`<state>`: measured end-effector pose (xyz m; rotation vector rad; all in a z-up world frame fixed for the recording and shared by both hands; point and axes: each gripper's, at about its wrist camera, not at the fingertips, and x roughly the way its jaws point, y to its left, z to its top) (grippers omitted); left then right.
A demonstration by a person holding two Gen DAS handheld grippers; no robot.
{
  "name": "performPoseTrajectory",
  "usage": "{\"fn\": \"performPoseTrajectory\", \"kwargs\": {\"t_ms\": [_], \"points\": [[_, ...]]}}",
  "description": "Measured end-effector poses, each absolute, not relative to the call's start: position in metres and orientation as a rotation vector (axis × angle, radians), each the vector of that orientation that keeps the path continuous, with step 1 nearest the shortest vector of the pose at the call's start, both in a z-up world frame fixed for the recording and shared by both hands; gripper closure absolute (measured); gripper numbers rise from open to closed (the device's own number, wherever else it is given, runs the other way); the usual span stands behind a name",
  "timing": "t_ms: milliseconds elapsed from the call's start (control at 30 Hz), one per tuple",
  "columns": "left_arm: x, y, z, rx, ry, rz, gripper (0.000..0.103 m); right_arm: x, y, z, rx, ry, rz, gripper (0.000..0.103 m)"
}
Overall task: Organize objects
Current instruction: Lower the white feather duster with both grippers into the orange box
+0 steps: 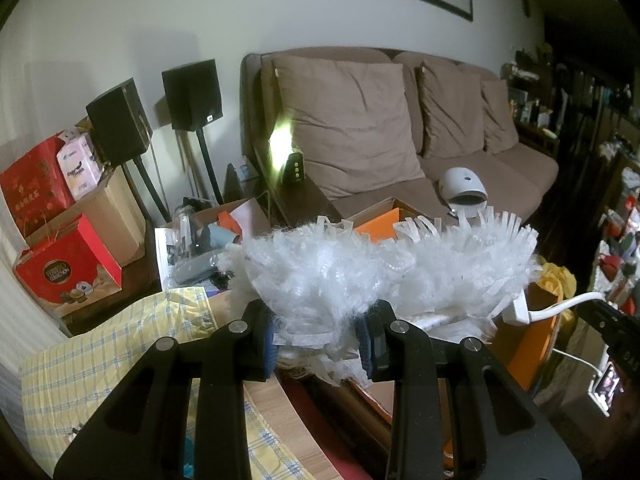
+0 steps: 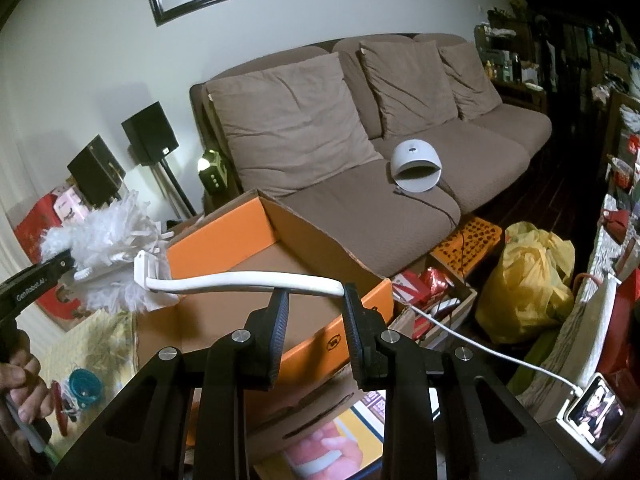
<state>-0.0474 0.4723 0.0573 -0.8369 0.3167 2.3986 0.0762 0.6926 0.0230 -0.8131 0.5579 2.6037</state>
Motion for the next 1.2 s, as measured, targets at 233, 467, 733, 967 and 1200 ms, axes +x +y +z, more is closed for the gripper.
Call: {"fn": "performPoseTrajectory", "kwargs": {"t_ms": [233, 467, 733, 967, 1200], "points": [[-0.048, 0.474, 0.053, -0.84, 0.328, 2.395, 0.074, 0.077, 0.696, 0.019, -0.82, 0.565, 2.597, 0.077], [-0.048, 0.475, 0.052, -0.842, 0.333, 2.394, 0.074, 0.075, 0.696, 0.018, -0.831, 0.567, 2.592, 0.077], [-0.05, 0.475, 0.045, -0.863, 0.337, 2.389, 0.074, 0.072, 0.697, 0.016, -0.842, 0.569, 2.587, 0.077], [-0.053, 0.474, 0.04, -0.877, 0.334, 2.385, 0.074, 0.07, 0.696, 0.013, -0.856, 0.566, 2.582, 0.077], [-0.053, 0.476, 0.038, -0.883, 0.338, 2.382, 0.074, 0.068, 0.697, 0.01, -0.86, 0.576, 2.575, 0.077]]}}
